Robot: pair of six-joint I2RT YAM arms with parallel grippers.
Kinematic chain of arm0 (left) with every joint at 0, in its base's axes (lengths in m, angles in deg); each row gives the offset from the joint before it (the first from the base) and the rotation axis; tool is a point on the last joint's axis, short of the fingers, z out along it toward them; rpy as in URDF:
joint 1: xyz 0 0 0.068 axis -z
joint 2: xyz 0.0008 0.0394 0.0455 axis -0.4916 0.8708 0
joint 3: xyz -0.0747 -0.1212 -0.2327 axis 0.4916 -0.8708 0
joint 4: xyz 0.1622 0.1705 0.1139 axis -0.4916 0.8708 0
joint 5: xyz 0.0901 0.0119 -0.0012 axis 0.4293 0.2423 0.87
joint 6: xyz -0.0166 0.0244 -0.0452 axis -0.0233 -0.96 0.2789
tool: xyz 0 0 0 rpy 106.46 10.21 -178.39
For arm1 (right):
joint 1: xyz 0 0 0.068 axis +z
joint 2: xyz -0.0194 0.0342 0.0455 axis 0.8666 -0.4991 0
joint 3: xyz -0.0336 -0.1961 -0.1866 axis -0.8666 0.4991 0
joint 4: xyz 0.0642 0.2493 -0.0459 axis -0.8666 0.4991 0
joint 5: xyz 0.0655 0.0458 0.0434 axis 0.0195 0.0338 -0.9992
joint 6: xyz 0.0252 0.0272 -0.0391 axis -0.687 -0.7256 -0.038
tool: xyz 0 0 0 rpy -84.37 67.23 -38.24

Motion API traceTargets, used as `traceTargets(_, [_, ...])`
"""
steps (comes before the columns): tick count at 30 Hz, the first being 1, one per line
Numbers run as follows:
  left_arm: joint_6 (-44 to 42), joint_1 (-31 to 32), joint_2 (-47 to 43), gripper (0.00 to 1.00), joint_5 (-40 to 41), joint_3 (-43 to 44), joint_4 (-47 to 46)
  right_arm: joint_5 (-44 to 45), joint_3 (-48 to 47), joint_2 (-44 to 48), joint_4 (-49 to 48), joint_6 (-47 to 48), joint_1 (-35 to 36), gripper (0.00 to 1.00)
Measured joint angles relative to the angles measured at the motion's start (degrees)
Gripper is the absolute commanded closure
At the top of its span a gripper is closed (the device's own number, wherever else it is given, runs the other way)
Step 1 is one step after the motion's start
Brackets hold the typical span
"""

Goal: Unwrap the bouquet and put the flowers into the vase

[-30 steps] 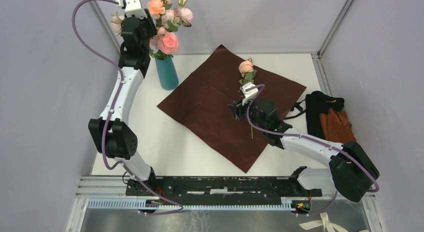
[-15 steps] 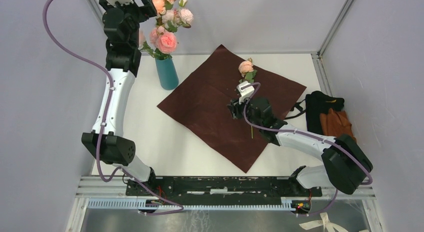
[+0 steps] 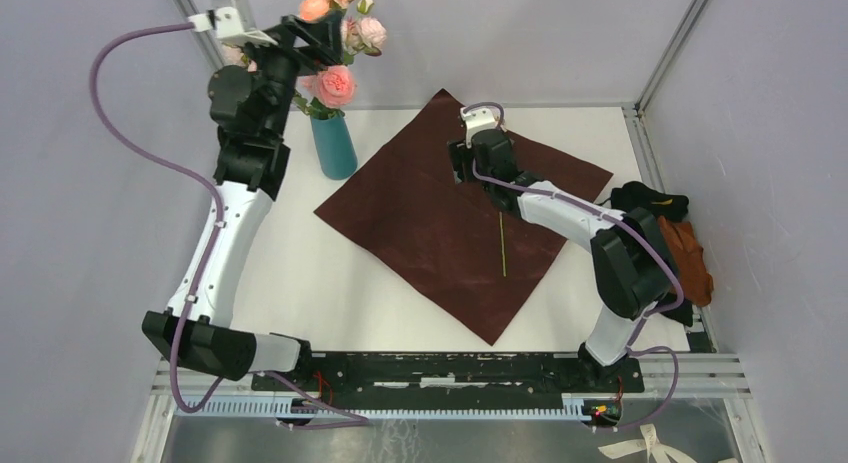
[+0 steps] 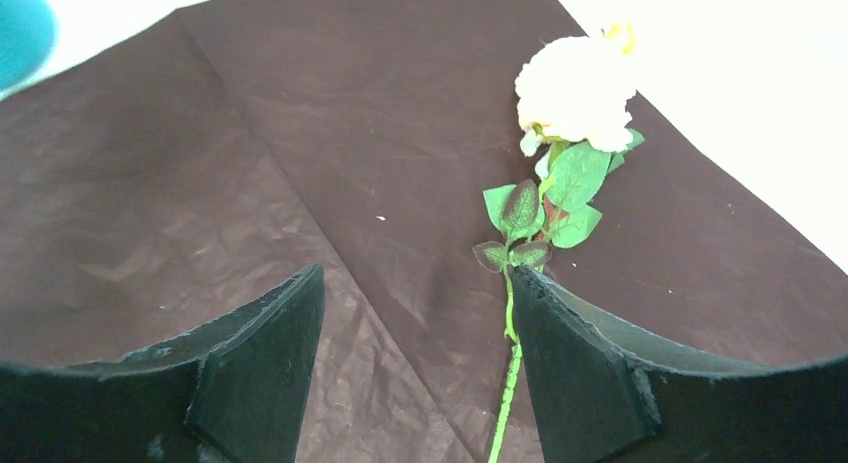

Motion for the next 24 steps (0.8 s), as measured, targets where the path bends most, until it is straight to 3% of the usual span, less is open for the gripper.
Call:
traceTargets(6, [-0.1, 9.1, -0.2, 0.00, -3.2, -5.6, 3.0, -0.2, -1.7, -3.8, 5.2, 0.1, -1.9, 0.25])
traceTargets(17, [-0.1, 15.8, -10.0, 0.01, -7.1, -21.7, 6.2, -2.3, -1.3, -10.1, 7.1, -2.7, -5.5, 0.29])
traceTargets(24, [-0.1, 22.6, -7.1, 0.01, -7.4, -24.9, 6.4, -2.5, 0.3, -11.8, 6.2, -4.6, -5.9, 0.31])
